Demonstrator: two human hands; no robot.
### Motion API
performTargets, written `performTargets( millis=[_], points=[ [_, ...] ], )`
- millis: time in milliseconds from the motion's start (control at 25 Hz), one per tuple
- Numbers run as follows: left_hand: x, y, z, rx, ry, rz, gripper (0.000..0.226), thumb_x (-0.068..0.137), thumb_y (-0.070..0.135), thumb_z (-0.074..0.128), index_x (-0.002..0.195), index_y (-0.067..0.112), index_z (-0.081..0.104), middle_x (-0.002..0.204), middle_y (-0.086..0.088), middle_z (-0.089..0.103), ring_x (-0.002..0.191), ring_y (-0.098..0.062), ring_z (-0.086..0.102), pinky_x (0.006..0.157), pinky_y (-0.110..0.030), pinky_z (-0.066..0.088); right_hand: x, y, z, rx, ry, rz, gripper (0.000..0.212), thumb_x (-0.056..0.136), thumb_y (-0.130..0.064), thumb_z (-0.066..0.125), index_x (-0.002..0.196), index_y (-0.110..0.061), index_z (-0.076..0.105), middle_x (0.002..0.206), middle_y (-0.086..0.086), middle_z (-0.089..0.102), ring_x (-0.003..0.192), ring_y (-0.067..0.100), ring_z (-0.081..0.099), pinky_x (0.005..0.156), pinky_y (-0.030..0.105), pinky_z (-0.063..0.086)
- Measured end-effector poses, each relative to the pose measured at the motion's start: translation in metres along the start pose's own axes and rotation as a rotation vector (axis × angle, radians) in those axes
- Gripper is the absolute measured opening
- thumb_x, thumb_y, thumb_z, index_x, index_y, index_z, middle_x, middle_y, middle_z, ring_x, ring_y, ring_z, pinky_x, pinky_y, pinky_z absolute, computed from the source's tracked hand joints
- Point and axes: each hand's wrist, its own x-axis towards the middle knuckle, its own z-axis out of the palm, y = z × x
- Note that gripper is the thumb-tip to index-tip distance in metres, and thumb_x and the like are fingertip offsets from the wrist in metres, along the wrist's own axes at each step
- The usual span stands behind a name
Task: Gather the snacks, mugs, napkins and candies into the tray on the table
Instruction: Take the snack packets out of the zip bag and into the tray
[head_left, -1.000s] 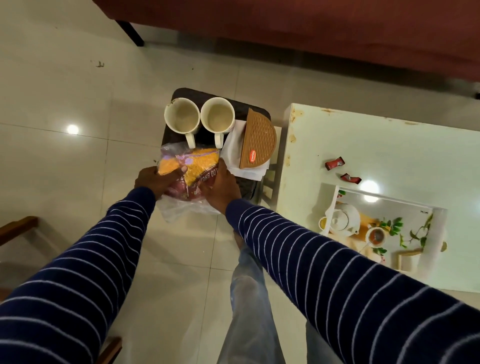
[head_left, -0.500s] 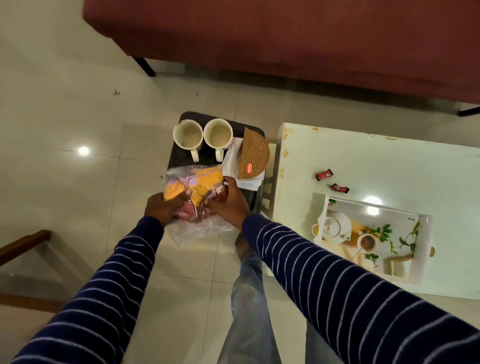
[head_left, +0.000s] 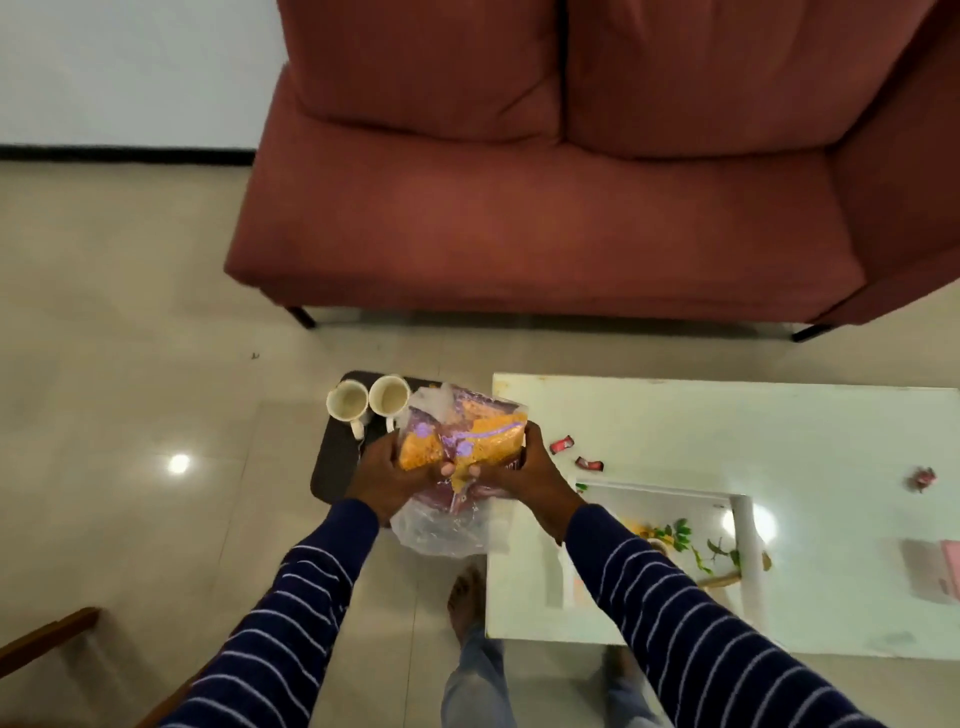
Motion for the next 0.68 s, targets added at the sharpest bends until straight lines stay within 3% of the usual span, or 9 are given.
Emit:
performTargets(
  millis=[80,200,280,360,440,480,560,680],
  points=[
    [-0.014,0.036,0.025,0.000,-0.022,0.067,0.076,0.048,0.044,0.091,0.113,0.019,0.060,0.105,-0.001,0.071,0.092,-0.010,0.070,0.068,-0.022,0.057,-0.031,-0.029,-0.033,0.042,0.028,-0.074,0.086,0.070,-0.005,0.087,0.135,-0.021,0.033,0.126,0.007,0.062,0.109,0.019,0.067,0.085,0.040,0.059],
    [-0.043,0.092,0.065,0.011,-0.028,0.192,0.091,0.039,0.051,0.092,0.117,0.027,0.050,0.118,-0.005,0.062,0.106,-0.019,0.064,0.084,-0.040,0.058,-0.080,-0.066,-0.085,0.009,-0.001,-0.165,0.081,0.069,-0.006,0.088,0.137,-0.015,0.045,0.128,0.013,0.064,0.117,0.031,0.063,0.094,0.048,0.055],
    [-0.064,0.121,0.091,-0.008,-0.055,0.277,0.101,0.040,0.048,0.095,0.125,0.031,0.043,0.127,0.000,0.055,0.112,-0.019,0.062,0.088,-0.044,0.057,-0.113,-0.085,-0.114,-0.014,-0.040,-0.218,0.064,0.072,-0.004,0.085,0.130,-0.010,0.058,0.124,0.015,0.067,0.119,0.035,0.062,0.098,0.050,0.052],
    [-0.086,0.149,0.120,-0.089,-0.103,0.344,0.106,0.047,0.043,0.093,0.137,0.030,0.038,0.135,0.012,0.049,0.118,-0.013,0.060,0.089,-0.040,0.056,-0.151,-0.105,-0.148,-0.004,-0.024,-0.294,0.060,0.073,0.001,0.082,0.128,-0.010,0.060,0.123,0.016,0.068,0.118,0.034,0.062,0.097,0.050,0.052],
    [-0.105,0.172,0.146,-0.153,-0.047,0.381,0.089,0.062,0.057,0.083,0.139,0.036,0.043,0.147,0.012,0.040,0.131,-0.012,0.049,0.097,-0.043,0.050,-0.184,-0.122,-0.182,0.015,-0.020,-0.377,0.061,0.075,0.005,0.078,0.131,-0.007,0.056,0.123,0.016,0.068,0.117,0.032,0.063,0.093,0.045,0.054],
    [-0.112,0.182,0.158,-0.205,-0.004,0.365,0.074,0.071,0.064,0.073,0.135,0.035,0.049,0.148,0.006,0.041,0.134,-0.020,0.047,0.101,-0.049,0.047,-0.199,-0.131,-0.197,0.020,-0.024,-0.413,0.061,0.076,0.006,0.076,0.132,-0.006,0.054,0.124,0.016,0.067,0.117,0.032,0.063,0.092,0.043,0.055],
    [-0.128,0.208,0.183,-0.312,0.013,0.312,0.061,0.086,0.067,0.053,0.125,0.020,0.058,0.131,-0.007,0.060,0.122,-0.039,0.056,0.098,-0.056,0.048,-0.223,-0.146,-0.225,0.023,-0.045,-0.468,0.060,0.078,0.007,0.074,0.133,-0.005,0.053,0.125,0.016,0.067,0.118,0.031,0.063,0.091,0.040,0.055],
    [-0.148,0.244,0.216,-0.491,-0.087,0.214,0.060,0.096,0.061,0.033,0.119,0.014,0.063,0.113,-0.016,0.071,0.104,-0.035,0.067,0.085,-0.043,0.057,-0.255,-0.167,-0.259,0.040,-0.099,-0.523,0.061,0.076,0.001,0.076,0.132,-0.006,0.054,0.126,0.013,0.067,0.119,0.028,0.063,0.092,0.036,0.054]
  ],
)
